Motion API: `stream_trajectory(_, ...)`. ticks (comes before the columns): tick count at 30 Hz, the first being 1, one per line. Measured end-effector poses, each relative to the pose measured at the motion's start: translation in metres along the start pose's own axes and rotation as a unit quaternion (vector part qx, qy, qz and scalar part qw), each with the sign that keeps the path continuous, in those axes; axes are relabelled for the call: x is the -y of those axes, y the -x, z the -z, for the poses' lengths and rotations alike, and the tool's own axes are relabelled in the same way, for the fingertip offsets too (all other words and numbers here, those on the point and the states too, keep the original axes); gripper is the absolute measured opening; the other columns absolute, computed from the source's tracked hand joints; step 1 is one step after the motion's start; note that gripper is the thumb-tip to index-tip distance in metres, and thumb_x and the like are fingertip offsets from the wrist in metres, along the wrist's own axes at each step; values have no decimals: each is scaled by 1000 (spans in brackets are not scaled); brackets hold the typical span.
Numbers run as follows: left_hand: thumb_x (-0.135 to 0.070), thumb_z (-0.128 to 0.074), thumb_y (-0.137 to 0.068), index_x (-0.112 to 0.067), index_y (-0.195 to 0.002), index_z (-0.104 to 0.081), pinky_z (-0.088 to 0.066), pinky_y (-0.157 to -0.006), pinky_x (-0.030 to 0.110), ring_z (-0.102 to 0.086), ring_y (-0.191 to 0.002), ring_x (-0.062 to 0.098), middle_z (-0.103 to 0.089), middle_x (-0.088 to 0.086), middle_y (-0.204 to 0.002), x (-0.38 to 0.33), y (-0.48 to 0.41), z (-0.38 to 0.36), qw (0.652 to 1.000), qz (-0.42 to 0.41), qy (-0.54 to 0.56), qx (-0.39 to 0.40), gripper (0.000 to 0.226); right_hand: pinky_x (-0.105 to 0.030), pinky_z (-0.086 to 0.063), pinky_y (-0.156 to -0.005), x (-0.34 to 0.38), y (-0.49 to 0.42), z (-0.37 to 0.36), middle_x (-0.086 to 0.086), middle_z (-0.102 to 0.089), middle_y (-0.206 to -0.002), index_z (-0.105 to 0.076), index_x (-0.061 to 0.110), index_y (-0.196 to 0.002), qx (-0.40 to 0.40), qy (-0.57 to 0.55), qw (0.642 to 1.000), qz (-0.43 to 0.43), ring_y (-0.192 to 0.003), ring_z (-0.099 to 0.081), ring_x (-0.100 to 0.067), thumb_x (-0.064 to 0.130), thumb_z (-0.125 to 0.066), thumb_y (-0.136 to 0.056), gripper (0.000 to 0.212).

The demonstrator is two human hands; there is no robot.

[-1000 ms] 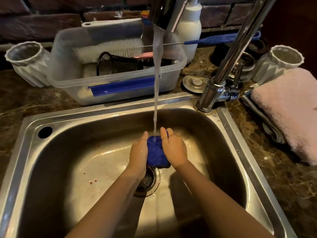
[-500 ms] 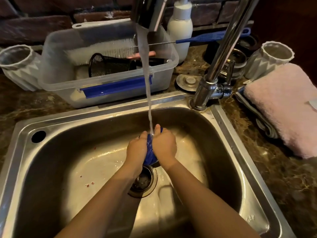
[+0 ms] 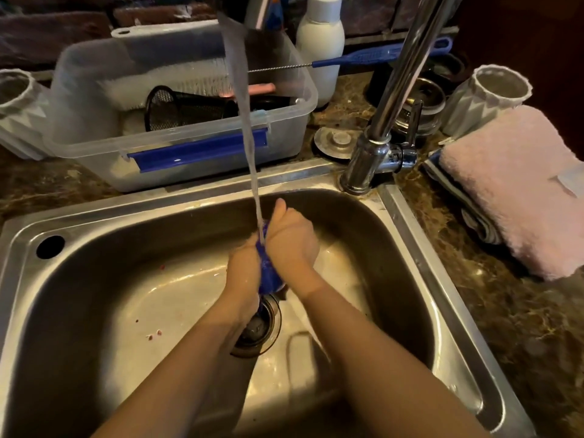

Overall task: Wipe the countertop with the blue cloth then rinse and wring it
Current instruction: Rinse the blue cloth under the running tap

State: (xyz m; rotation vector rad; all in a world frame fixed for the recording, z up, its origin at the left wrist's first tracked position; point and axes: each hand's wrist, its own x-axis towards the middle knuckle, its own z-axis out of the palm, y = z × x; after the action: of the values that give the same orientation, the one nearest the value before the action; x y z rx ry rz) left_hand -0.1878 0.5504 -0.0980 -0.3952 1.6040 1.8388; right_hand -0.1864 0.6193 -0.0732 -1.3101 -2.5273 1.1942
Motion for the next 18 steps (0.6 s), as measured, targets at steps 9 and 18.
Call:
stream_trajectory(9,-34,-51,-93,-15,-73,-58,-53,-63,25,-62,-57,14,-63,0,-55,-24,-8,2,1000,20,-8,-19,29,-32,-49,-71,-26,36,-3,1,-58,-73,-56,16,-92,60,-18,994,87,-73,-59,-18,45,-17,-99,49)
stream_trajectory(18,-30,-37,-99,-16,-78,-56,-47,-48,22,-61,-54,10,-62,-1,-57,-9,12,-7,1000,21,16,13,31,-31,-41,-68,-1,-12,-1,-5,-57,-80,-62,11,-91,15,-40,998,-39,-78,-56,-21,40,-23,-100,50)
